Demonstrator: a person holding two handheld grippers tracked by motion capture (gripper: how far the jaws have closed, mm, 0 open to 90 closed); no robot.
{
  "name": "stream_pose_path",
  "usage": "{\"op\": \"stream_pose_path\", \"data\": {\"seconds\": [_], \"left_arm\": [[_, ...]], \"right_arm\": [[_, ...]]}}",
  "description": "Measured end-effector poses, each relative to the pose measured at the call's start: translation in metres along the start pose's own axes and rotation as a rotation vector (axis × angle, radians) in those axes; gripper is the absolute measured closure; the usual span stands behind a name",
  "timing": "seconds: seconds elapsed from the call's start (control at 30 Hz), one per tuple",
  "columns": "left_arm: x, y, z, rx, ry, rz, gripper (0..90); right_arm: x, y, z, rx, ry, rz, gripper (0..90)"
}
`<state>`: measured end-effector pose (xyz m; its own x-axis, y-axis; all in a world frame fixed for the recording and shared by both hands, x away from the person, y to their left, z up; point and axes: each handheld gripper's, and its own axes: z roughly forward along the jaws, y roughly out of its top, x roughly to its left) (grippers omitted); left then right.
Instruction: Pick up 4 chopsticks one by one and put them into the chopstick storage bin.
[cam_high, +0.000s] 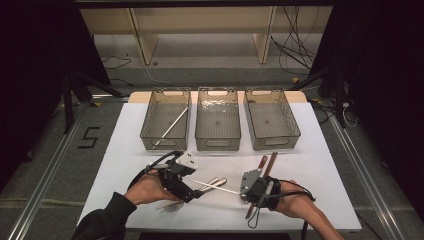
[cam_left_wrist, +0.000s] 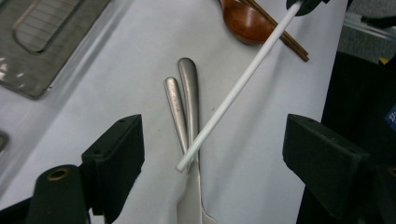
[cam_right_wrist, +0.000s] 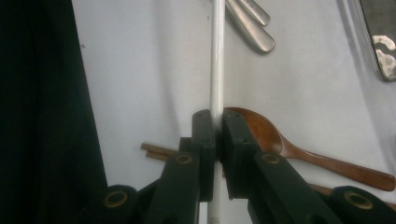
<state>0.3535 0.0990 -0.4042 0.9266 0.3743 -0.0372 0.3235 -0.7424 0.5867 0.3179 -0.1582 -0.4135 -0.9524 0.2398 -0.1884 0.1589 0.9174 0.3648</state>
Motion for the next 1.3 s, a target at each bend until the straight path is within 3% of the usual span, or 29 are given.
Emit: {"op": "stream_pose_path", "data": {"seconds": [0.23,0.4,0.77,1.3], "left_arm": [[-0.004,0.004,0.007,0.045,-0.022,0.057,25.7],[-0.007,0.006,0.011,0.057,-0.046,0.074,33.0],[-0.017,0.009,0.017,0.098,-0.068,0.171,49.8],[-0.023,0.009,0.021,0.137,-0.089,0.252,69.5]], "right_arm": [[0.005,0.006,0.002,0.000,0.004,-0.029,85.0],[0.008,0.009,0.002,-0.005,0.007,-0.057,85.0],[0.011,0.013,0.002,-0.013,0.004,-0.100,85.0],[0.015,0.014,0.001,-0.016,0.014,-0.114,84.9]]}}
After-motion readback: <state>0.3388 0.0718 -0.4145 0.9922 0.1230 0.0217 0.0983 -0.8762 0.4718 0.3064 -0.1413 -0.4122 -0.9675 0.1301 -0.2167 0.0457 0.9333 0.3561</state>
